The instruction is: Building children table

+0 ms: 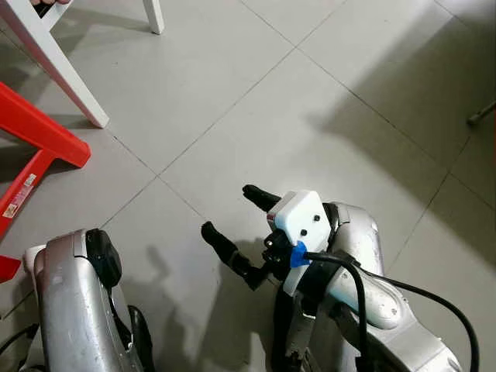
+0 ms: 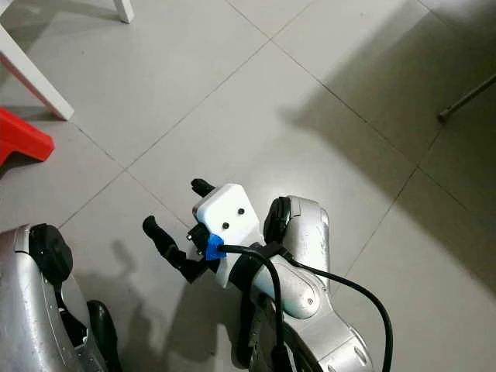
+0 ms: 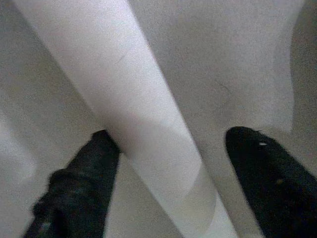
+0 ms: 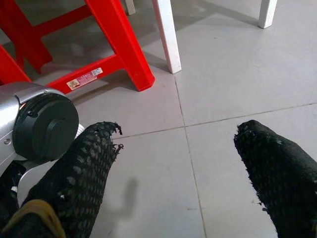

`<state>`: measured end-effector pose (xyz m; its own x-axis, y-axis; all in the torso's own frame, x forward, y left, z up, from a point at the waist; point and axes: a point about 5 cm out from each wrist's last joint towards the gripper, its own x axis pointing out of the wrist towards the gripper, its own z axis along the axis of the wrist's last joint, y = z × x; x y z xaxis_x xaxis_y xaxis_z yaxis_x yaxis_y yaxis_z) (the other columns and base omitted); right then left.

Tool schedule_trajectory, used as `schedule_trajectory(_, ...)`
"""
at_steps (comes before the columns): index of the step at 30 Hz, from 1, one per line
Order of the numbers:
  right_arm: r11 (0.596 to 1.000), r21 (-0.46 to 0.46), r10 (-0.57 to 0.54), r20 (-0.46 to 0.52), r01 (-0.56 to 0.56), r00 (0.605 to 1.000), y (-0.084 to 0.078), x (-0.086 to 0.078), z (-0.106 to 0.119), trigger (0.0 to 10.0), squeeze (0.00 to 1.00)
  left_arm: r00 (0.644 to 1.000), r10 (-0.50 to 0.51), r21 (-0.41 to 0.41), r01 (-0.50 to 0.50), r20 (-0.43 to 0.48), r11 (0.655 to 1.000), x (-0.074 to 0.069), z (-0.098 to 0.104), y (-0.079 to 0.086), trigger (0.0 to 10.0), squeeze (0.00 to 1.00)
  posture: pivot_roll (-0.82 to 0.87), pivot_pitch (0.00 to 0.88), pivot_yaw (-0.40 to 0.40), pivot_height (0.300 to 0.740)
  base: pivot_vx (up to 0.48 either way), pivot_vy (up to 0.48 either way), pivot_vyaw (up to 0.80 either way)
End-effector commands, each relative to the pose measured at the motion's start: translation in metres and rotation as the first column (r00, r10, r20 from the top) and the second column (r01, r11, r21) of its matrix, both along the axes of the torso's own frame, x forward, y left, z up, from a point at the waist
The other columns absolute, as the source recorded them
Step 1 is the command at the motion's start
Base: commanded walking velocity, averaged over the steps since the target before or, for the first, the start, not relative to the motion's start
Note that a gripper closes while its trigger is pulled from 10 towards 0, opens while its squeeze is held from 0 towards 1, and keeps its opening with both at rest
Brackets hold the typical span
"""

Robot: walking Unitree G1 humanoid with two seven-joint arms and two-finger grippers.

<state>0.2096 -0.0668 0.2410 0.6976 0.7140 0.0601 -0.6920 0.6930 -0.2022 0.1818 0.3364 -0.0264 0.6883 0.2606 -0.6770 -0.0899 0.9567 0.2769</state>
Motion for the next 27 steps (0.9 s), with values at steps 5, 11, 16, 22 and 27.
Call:
schedule_trajectory(5,1.000,0.001,0.020,-0.010,-0.020,1.000,-0.001,-0.007,-0.001,10.0,0.00,0.995,-0.003,-0.040,-0.001,-0.098,0.999,-0.031,-0.022,-0.012,0.0,0.00,-0.30,0.675,-0.185,0.300,0.000,0.000,0.00)
schedule_trajectory(11,1.000,0.003,0.019,-0.011,-0.019,1.000,0.000,-0.007,0.000,10.0,0.00,0.996,-0.021,-0.046,0.017,-0.085,0.999,-0.032,-0.028,-0.025,0.0,0.00,-0.30,0.675,-0.182,0.300,0.000,0.000,0.00)
schedule_trajectory(16,1.000,0.004,0.019,-0.011,-0.019,1.000,0.001,-0.006,0.000,10.0,0.00,0.997,-0.034,-0.053,0.031,-0.073,0.998,-0.028,-0.032,-0.038,0.0,0.00,-0.30,0.677,-0.181,0.300,0.000,0.000,0.00)
schedule_trajectory(22,1.000,0.007,0.020,-0.013,-0.020,1.000,0.001,-0.007,0.000,10.0,0.00,0.997,-0.054,-0.058,0.051,-0.049,0.997,-0.016,-0.034,-0.057,0.0,0.00,-0.29,0.675,-0.175,0.300,0.000,0.000,0.00)
schedule_trajectory(27,1.000,0.009,0.020,-0.011,-0.020,1.000,0.001,-0.007,0.000,10.0,0.00,0.996,-0.078,-0.063,0.075,-0.036,0.995,-0.008,-0.031,-0.060,0.0,0.00,-0.28,0.673,-0.172,0.300,0.000,0.000,0.00)
